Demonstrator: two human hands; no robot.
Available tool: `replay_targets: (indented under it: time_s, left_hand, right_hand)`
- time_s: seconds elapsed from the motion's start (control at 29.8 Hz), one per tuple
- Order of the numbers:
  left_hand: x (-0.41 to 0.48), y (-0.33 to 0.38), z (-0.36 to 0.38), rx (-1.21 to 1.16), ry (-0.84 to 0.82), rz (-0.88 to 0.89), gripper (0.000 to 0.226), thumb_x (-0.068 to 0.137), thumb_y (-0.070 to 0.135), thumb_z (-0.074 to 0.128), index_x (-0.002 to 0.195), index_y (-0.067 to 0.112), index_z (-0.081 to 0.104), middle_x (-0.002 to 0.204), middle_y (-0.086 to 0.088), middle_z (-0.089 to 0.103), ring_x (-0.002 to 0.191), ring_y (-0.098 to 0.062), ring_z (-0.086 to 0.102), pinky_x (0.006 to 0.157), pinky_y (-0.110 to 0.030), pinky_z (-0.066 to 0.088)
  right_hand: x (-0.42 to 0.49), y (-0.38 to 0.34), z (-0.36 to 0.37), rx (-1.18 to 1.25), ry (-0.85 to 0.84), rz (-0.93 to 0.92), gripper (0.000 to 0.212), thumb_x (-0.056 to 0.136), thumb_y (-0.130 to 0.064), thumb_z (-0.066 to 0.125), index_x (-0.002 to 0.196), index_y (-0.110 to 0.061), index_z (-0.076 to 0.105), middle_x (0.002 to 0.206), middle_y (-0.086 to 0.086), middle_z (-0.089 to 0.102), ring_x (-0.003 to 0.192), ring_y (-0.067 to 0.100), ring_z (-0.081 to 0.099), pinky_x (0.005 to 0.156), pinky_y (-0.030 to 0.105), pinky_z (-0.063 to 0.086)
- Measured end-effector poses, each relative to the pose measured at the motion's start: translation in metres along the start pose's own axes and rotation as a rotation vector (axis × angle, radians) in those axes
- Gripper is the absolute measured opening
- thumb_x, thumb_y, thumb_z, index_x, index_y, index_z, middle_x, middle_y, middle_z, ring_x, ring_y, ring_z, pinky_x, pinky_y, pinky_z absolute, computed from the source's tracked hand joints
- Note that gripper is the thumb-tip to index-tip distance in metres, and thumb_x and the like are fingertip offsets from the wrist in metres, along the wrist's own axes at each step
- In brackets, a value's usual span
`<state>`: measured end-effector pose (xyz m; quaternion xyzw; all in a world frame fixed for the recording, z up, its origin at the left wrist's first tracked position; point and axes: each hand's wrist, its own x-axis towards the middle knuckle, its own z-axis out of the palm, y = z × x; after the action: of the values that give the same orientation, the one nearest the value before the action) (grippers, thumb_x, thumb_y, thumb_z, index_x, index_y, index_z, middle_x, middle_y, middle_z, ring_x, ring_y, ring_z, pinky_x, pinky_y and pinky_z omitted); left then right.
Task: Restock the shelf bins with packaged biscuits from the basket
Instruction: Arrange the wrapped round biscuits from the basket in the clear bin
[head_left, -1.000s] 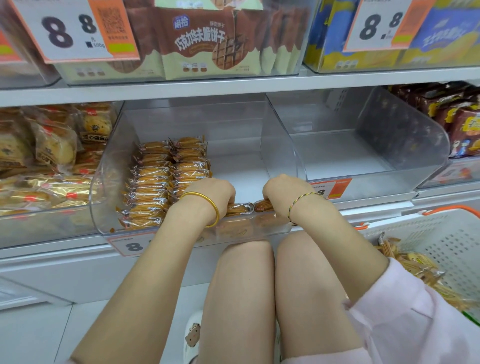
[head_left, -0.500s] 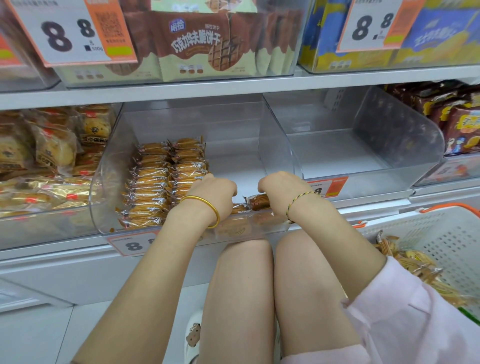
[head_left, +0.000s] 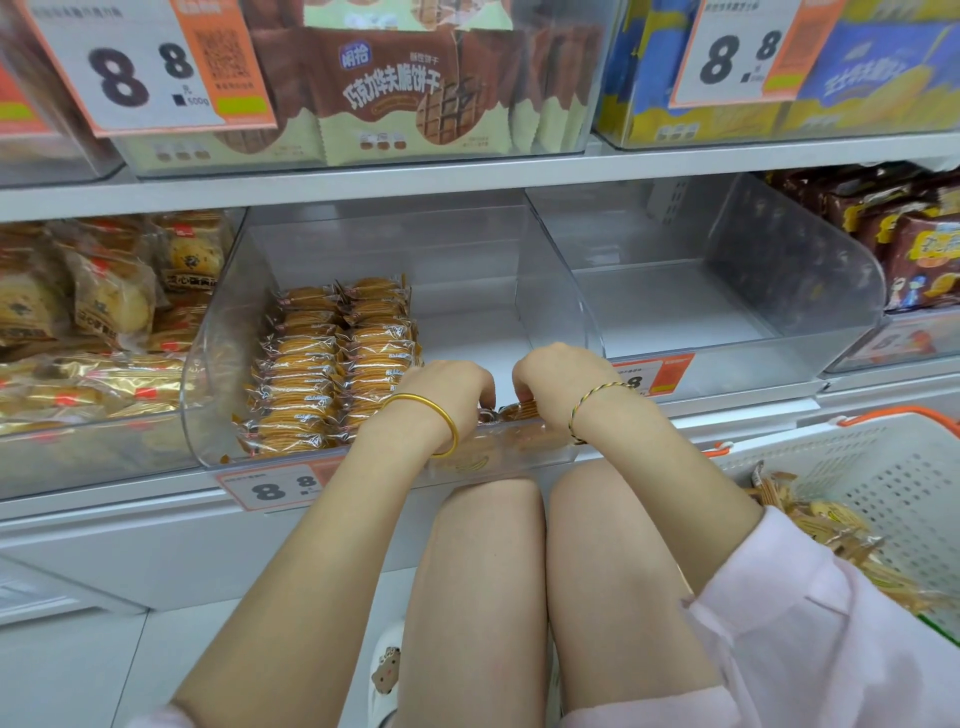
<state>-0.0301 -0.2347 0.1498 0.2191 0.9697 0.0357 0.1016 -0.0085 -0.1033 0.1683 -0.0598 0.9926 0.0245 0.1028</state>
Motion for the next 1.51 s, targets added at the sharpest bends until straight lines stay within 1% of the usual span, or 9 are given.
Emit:
replay_targets:
  time_s: [0.57, 0.64, 0.74, 0.84, 0.9, 1.04, 1.17, 1.34, 1.51]
  left_hand:
    - [-0.007, 0.001, 0.000, -0.053, 0.059, -0.009, 0.034, 0.096, 0.016, 0.045, 0.126, 0.027, 0.057, 0.126, -0.004, 0.058, 0.121, -0.027, 0.041, 0.099, -0.037, 0.039]
    - [-0.013, 0.006, -0.003, -0.060, 0.124, -0.016, 0.034, 0.096, 0.017, 0.044, 0.126, 0.026, 0.057, 0.126, -0.005, 0.056, 0.121, -0.028, 0.041, 0.099, -0.037, 0.037]
    - [-0.025, 0.023, -0.005, -0.148, 0.391, 0.047, 0.031, 0.093, 0.013, 0.045, 0.114, 0.021, 0.065, 0.114, -0.006, 0.062, 0.107, -0.031, 0.048, 0.094, -0.037, 0.037]
    - [-0.037, 0.063, 0.004, -0.374, 0.565, 0.270, 0.027, 0.081, 0.010, 0.047, 0.094, 0.015, 0.070, 0.090, -0.005, 0.068, 0.086, -0.031, 0.057, 0.080, -0.029, 0.036]
    - [-0.037, 0.100, 0.020, -0.484, 0.462, 0.418, 0.024, 0.078, 0.009, 0.050, 0.090, 0.013, 0.070, 0.086, -0.004, 0.068, 0.083, -0.027, 0.060, 0.076, -0.024, 0.035]
    - [-0.017, 0.175, 0.075, -0.555, 0.030, 0.547, 0.023, 0.088, 0.005, 0.051, 0.102, 0.009, 0.068, 0.104, -0.005, 0.065, 0.100, -0.019, 0.056, 0.079, -0.016, 0.032]
    - [0.005, 0.230, 0.140, -0.556, -0.212, 0.538, 0.026, 0.087, 0.003, 0.052, 0.109, 0.009, 0.066, 0.111, -0.007, 0.061, 0.104, -0.021, 0.055, 0.083, -0.019, 0.035]
    - [0.009, 0.265, 0.201, -0.274, -0.438, 0.505, 0.031, 0.088, 0.018, 0.059, 0.117, 0.010, 0.053, 0.118, -0.012, 0.047, 0.111, -0.027, 0.051, 0.093, -0.031, 0.042]
    - [0.007, 0.273, 0.229, 0.028, -0.558, 0.455, 0.065, 0.080, 0.040, 0.068, 0.129, 0.009, 0.039, 0.129, -0.014, 0.042, 0.122, -0.030, 0.041, 0.100, -0.044, 0.041]
  right_hand:
    - [-0.017, 0.003, -0.001, 0.107, 0.136, 0.022, 0.041, 0.086, 0.007, 0.044, 0.121, -0.011, 0.055, 0.116, 0.011, 0.059, 0.106, 0.031, 0.056, 0.082, 0.034, 0.048]
    - [-0.027, 0.009, -0.001, 0.194, 0.222, 0.011, 0.041, 0.088, 0.004, 0.045, 0.123, -0.015, 0.055, 0.119, 0.008, 0.061, 0.110, 0.029, 0.055, 0.089, 0.037, 0.048]
    - [-0.061, 0.031, 0.006, 0.418, 0.381, -0.012, 0.038, 0.090, -0.003, 0.049, 0.122, -0.020, 0.059, 0.120, 0.002, 0.063, 0.113, 0.022, 0.055, 0.094, 0.036, 0.045]
    - [-0.110, 0.073, 0.033, 0.670, 0.441, 0.125, 0.030, 0.089, -0.003, 0.054, 0.111, -0.019, 0.067, 0.109, -0.004, 0.068, 0.099, 0.009, 0.060, 0.089, 0.022, 0.046]
    - [-0.139, 0.112, 0.065, 0.704, 0.366, 0.313, 0.027, 0.089, -0.004, 0.055, 0.108, -0.018, 0.069, 0.104, -0.004, 0.069, 0.093, 0.007, 0.061, 0.087, 0.018, 0.047]
    - [-0.192, 0.172, 0.126, 0.620, 0.186, 0.644, 0.024, 0.091, -0.007, 0.052, 0.106, -0.015, 0.069, 0.108, 0.005, 0.070, 0.100, 0.023, 0.063, 0.091, 0.037, 0.048]
    - [-0.230, 0.191, 0.168, 0.564, 0.127, 0.815, 0.027, 0.091, -0.007, 0.051, 0.109, -0.017, 0.068, 0.112, 0.003, 0.067, 0.103, 0.021, 0.061, 0.088, 0.029, 0.046]
    - [-0.249, 0.198, 0.205, 0.488, 0.036, 0.992, 0.036, 0.088, -0.009, 0.054, 0.120, -0.023, 0.057, 0.123, 0.004, 0.058, 0.111, 0.025, 0.053, 0.086, 0.036, 0.048]
    - [-0.241, 0.183, 0.223, 0.363, -0.152, 1.083, 0.043, 0.084, -0.021, 0.063, 0.121, -0.013, 0.041, 0.123, 0.011, 0.045, 0.116, 0.032, 0.045, 0.083, 0.039, 0.045]
